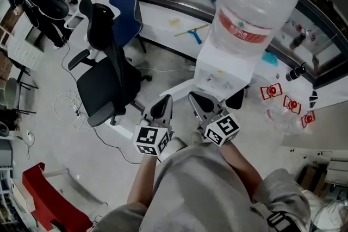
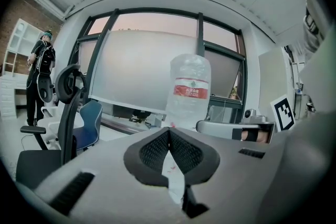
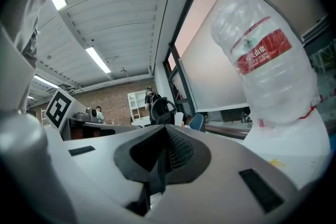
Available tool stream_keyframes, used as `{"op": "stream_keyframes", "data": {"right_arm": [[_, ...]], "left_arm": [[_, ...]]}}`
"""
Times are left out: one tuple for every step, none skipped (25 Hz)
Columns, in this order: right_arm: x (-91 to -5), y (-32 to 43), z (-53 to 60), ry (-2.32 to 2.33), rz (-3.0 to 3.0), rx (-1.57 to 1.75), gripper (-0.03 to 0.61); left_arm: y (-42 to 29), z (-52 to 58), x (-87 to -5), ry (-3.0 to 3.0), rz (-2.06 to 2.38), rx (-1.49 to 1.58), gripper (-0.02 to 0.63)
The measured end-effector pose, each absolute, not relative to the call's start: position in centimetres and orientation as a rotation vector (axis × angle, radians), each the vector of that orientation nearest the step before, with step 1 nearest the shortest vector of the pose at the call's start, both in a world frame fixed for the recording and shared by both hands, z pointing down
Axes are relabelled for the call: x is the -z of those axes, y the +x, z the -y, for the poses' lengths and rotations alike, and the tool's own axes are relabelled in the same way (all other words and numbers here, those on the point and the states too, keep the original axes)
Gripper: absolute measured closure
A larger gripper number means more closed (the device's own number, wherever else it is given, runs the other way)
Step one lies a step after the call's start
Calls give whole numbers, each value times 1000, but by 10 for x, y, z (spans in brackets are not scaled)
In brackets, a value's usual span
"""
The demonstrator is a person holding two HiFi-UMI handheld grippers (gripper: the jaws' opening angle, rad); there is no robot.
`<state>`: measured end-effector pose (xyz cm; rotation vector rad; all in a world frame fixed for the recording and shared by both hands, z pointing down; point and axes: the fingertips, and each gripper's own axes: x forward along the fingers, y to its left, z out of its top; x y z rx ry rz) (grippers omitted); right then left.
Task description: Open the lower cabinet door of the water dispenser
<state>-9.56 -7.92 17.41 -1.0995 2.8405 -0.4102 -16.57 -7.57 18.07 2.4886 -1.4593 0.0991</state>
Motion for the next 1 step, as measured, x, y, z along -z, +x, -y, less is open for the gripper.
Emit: {"op": "stream_keyframes", "data": {"right_arm": [[-175,-95,80,-1101,-2841,409,569]], "left_arm": [[-164,76,-181,2491,1458,-100,606]]}}
